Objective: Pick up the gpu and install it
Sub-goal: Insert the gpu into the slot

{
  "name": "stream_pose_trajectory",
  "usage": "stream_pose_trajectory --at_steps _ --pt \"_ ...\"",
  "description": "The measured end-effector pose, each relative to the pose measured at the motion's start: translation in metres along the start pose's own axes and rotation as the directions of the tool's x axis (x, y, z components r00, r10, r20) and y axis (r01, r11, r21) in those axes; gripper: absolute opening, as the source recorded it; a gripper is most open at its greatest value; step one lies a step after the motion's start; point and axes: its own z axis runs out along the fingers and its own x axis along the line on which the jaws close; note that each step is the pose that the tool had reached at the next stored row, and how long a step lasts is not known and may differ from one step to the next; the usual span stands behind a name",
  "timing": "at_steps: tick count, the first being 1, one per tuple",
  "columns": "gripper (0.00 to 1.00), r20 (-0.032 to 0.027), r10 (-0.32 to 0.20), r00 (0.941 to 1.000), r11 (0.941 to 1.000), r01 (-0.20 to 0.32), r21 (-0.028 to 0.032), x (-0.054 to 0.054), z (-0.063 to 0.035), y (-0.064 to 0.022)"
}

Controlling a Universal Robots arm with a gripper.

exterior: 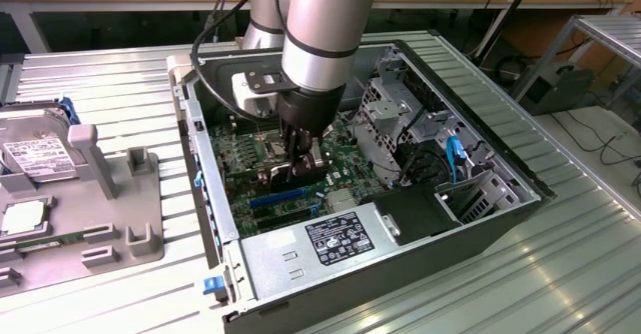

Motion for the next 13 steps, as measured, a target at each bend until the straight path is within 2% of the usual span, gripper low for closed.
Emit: stream_pose_trajectory --at_steps 13 --pt "0.27 -0.0005 0.0 1.0 1.0 0.0 0.0002 0.0001 0.0051 0.0007"
